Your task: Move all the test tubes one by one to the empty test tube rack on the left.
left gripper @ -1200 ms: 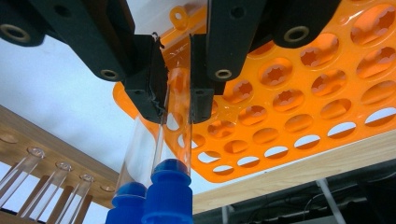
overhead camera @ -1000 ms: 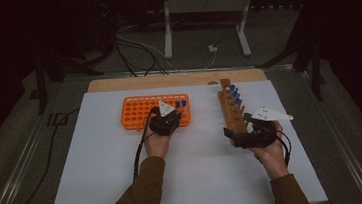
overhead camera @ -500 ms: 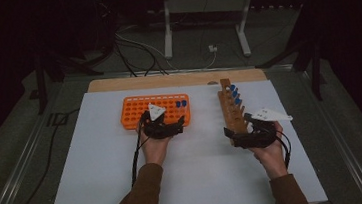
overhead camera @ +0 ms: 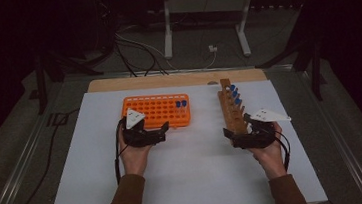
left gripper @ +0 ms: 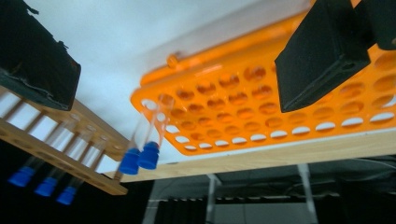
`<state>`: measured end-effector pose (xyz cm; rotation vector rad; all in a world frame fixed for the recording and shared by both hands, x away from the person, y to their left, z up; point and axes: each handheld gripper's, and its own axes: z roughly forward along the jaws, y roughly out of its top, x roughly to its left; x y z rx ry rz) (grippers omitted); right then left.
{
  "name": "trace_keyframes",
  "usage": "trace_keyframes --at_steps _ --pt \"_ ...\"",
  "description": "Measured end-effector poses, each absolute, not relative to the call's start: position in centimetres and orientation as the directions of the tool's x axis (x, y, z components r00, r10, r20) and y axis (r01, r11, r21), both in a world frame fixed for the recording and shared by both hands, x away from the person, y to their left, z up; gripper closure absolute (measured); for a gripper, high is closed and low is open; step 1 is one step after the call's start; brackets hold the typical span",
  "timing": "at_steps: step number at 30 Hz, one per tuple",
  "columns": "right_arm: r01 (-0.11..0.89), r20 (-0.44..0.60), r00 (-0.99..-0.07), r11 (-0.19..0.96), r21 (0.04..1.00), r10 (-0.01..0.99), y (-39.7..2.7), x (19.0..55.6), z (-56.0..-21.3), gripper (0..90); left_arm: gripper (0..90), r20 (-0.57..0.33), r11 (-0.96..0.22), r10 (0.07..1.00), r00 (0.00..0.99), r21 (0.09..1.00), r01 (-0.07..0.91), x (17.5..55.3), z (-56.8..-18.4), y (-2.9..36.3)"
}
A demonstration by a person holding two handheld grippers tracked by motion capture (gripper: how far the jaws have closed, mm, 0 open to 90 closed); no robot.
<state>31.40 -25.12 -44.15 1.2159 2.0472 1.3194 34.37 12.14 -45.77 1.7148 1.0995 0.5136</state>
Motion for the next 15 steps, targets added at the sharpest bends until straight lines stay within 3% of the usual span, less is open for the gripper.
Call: trace_keyframes --at_steps 15 --pt "0.442 0.112 -0.530 0.162 0.882 0.840 -25.0 31.4 -44.2 3.3 0.8 -0.103 -0.124 0.852 0.513 0.913 0.389 30.7 -45.1 17.8"
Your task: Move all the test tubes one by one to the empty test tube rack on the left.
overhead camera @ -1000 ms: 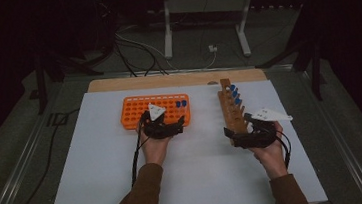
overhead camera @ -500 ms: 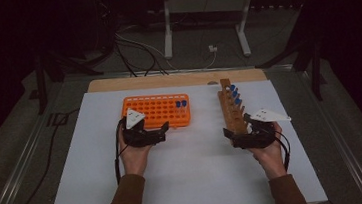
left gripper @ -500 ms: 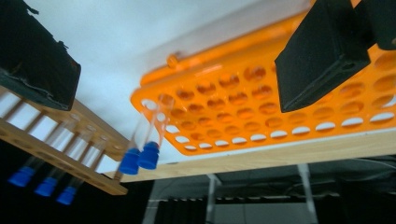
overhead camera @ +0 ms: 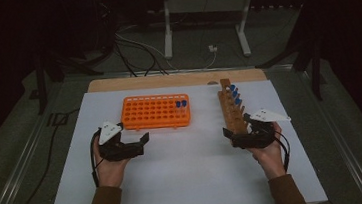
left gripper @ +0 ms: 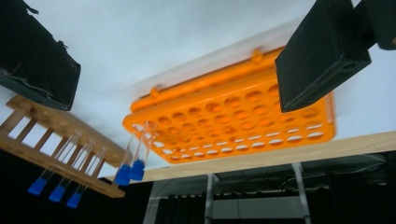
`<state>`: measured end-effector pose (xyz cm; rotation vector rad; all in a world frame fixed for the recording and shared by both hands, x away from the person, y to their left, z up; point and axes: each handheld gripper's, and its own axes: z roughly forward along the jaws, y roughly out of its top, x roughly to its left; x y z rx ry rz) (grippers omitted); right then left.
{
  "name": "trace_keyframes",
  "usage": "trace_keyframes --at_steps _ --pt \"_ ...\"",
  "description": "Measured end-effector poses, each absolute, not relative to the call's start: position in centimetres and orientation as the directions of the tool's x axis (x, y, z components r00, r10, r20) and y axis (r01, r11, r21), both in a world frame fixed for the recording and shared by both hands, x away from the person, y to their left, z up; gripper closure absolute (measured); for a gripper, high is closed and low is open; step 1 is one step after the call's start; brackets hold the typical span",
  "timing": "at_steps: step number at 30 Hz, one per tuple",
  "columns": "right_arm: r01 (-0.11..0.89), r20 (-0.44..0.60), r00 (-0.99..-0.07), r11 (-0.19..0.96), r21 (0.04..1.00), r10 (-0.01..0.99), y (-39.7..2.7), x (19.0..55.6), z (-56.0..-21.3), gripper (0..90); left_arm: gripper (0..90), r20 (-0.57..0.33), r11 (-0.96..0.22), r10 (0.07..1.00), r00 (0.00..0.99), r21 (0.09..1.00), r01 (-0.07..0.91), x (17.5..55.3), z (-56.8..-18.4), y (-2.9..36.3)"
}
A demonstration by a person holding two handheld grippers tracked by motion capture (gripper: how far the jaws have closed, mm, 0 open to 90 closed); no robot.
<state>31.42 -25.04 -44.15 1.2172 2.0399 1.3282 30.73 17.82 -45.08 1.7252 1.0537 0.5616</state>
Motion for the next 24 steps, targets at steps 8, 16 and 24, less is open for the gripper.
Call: trace_keyframes --at_steps 8,16,24 --pt "0.438 0.117 -0.535 0.157 0.885 0.837 -25.1 31.5 -44.1 3.3 0.8 -0.094 -0.112 0.867 0.489 0.920 0.376 29.2 -45.6 19.9" --pt "0.435 0.111 -0.539 0.163 0.885 0.835 -25.2 31.9 -44.0 3.3 0.8 -0.086 -0.113 0.875 0.477 0.921 0.374 29.0 -45.8 20.6" --pt "0.409 0.053 -0.529 0.199 0.890 0.847 -25.6 33.0 -43.2 3.9 0.9 -0.067 -0.097 0.904 0.423 0.930 0.355 28.9 -45.8 21.2"
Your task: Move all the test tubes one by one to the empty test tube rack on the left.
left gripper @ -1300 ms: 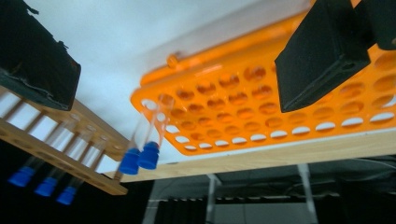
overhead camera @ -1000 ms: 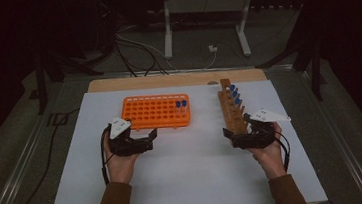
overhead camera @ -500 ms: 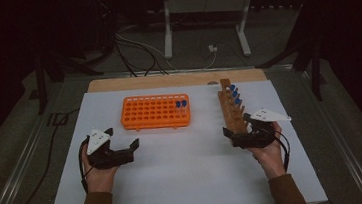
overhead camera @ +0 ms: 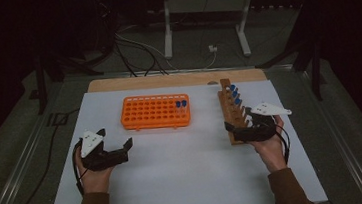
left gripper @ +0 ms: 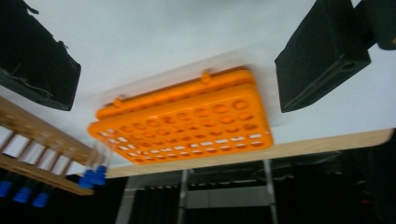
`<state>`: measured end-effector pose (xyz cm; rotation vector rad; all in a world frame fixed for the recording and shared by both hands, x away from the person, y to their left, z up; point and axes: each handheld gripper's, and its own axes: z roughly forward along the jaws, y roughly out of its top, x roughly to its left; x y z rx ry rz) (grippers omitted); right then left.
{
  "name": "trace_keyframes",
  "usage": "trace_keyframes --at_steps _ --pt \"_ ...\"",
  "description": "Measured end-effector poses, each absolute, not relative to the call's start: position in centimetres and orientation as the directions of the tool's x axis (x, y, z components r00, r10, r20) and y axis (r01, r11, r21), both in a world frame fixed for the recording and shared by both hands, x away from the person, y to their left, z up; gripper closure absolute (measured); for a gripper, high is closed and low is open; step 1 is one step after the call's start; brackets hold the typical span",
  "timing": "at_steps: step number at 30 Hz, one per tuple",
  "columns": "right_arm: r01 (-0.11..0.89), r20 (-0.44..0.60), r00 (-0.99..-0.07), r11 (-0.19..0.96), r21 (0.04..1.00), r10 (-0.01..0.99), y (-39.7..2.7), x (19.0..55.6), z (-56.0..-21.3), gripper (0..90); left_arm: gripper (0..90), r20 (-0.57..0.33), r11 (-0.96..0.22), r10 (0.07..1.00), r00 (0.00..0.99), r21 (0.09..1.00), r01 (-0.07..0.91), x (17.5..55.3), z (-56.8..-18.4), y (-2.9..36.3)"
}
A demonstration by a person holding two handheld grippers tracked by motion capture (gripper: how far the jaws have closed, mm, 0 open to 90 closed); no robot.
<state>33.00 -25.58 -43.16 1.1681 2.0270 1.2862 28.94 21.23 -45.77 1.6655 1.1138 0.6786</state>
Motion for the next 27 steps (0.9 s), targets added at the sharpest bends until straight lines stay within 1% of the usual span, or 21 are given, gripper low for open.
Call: trace_keyframes --at_steps 1,6,13,16,17,19,20,21,23,25,27 --pt "0.406 0.049 -0.525 0.199 0.892 0.850 -25.7 33.2 -43.0 5.6 0.8 -0.066 -0.097 0.906 0.419 0.930 0.355 29.0 -45.8 21.3" --pt "0.409 0.049 -0.491 0.181 0.894 0.870 -26.1 34.6 -42.7 6.8 0.9 -0.068 -0.091 0.909 0.412 0.930 0.355 28.9 -45.8 21.5" --pt "0.445 0.056 -0.454 0.172 0.879 0.889 -26.2 36.7 -44.0 9.2 0.9 -0.047 -0.113 0.910 0.411 0.927 0.357 28.9 -45.9 21.2" --pt "0.474 0.088 -0.435 0.144 0.868 0.896 -26.4 37.5 -45.0 13.9 0.9 -0.055 -0.106 0.912 0.406 0.926 0.363 28.9 -46.1 21.3" --pt "0.476 0.084 -0.423 0.142 0.868 0.902 -26.4 37.7 -45.3 15.8 0.9 -0.056 -0.105 0.912 0.406 0.926 0.364 28.9 -46.1 21.3" --pt "0.479 0.077 -0.404 0.139 0.867 0.911 -26.3 38.0 -45.6 21.9 0.9 -0.056 -0.102 0.913 0.403 0.927 0.360 28.9 -46.1 21.4" --pt "0.478 0.065 -0.389 0.141 0.867 0.919 -26.1 38.1 -45.7 26.6 0.9 -0.058 -0.099 0.914 0.402 0.927 0.361 28.9 -46.0 21.4" --pt "0.475 0.054 -0.380 0.145 0.868 0.923 -26.1 38.1 -45.8 31.5 0.9 -0.061 -0.096 0.914 0.401 0.928 0.361 28.9 -46.0 21.5" --pt "0.466 0.044 -0.379 0.149 0.872 0.925 -26.0 38.2 -45.8 44.3 0.9 -0.062 -0.095 0.914 0.400 0.928 0.361 28.9 -46.1 21.5" --pt "0.468 0.044 -0.371 0.146 0.871 0.927 -26.1 38.4 -45.9 53.5 0.9 -0.063 -0.095 0.914 0.400 0.927 0.362 28.9 -46.1 21.5" --pt "0.478 0.048 -0.354 0.136 0.867 0.934 -26.2 38.5 -46.0 59.1 0.9 -0.063 -0.096 0.914 0.401 0.927 0.363 28.9 -46.1 21.4"
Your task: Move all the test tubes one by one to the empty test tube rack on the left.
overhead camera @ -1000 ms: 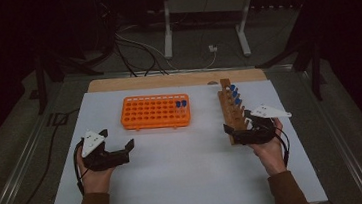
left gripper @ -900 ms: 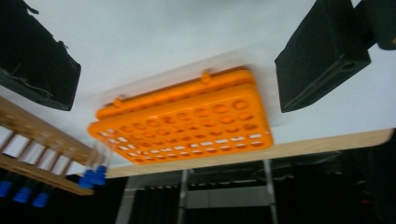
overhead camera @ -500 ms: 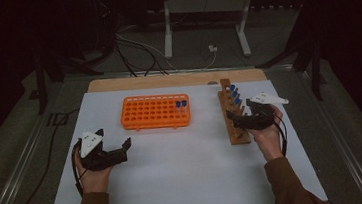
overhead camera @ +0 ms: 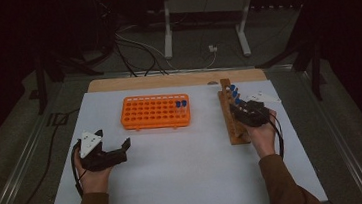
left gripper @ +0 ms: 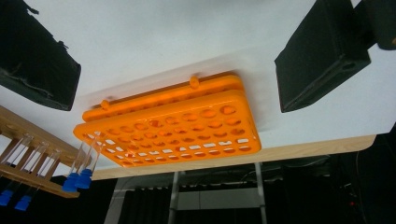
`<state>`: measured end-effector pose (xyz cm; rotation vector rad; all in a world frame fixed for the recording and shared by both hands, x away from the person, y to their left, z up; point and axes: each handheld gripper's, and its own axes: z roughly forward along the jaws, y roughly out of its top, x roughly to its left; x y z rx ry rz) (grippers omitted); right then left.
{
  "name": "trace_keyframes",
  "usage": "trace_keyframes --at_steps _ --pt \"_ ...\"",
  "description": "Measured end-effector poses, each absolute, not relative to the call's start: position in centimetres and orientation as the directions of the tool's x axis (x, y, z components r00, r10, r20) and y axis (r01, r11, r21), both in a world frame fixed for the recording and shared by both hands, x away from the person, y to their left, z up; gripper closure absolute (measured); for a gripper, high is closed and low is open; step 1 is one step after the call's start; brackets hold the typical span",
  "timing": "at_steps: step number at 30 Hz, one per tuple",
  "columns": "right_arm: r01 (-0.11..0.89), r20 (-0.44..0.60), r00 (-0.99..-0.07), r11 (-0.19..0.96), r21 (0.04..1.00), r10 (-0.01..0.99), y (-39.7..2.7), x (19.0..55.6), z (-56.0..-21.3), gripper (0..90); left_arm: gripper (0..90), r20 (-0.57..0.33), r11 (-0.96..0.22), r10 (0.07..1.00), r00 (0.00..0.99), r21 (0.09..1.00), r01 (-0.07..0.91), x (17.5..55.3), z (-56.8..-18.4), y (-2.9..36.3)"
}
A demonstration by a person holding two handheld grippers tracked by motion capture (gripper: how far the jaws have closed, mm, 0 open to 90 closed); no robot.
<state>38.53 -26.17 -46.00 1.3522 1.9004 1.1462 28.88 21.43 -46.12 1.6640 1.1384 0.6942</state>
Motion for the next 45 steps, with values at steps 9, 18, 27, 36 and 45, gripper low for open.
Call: trace_keyframes --at_steps 9,18,27,36,45 --pt "0.480 0.038 -0.332 0.134 0.867 0.943 -25.78 38.95 -46.52 76.7 0.9 -0.067 -0.097 0.913 0.402 0.922 0.375 28.98 -46.29 21.32" --pt "0.477 0.034 -0.317 0.128 0.870 0.948 -25.38 39.34 -46.67 76.5 0.9 -0.075 -0.093 0.913 0.400 0.919 0.383 29.05 -46.40 21.35" --pt "0.471 0.032 -0.328 0.134 0.872 0.944 -25.44 39.49 -46.71 75.7 1.0 -0.072 -0.098 0.914 0.400 0.916 0.389 29.08 -46.45 21.24" --pt "0.452 0.015 -0.352 0.156 0.878 0.936 -25.43 39.55 -46.78 76.7 1.2 -0.076 -0.095 0.914 0.399 0.915 0.392 29.09 -46.47 21.24" --pt "0.435 -0.021 -0.351 0.184 0.881 0.936 -25.55 39.13 -46.18 77.6 1.2 -0.075 -0.097 0.914 0.399 0.914 0.394 29.10 -46.53 21.28"
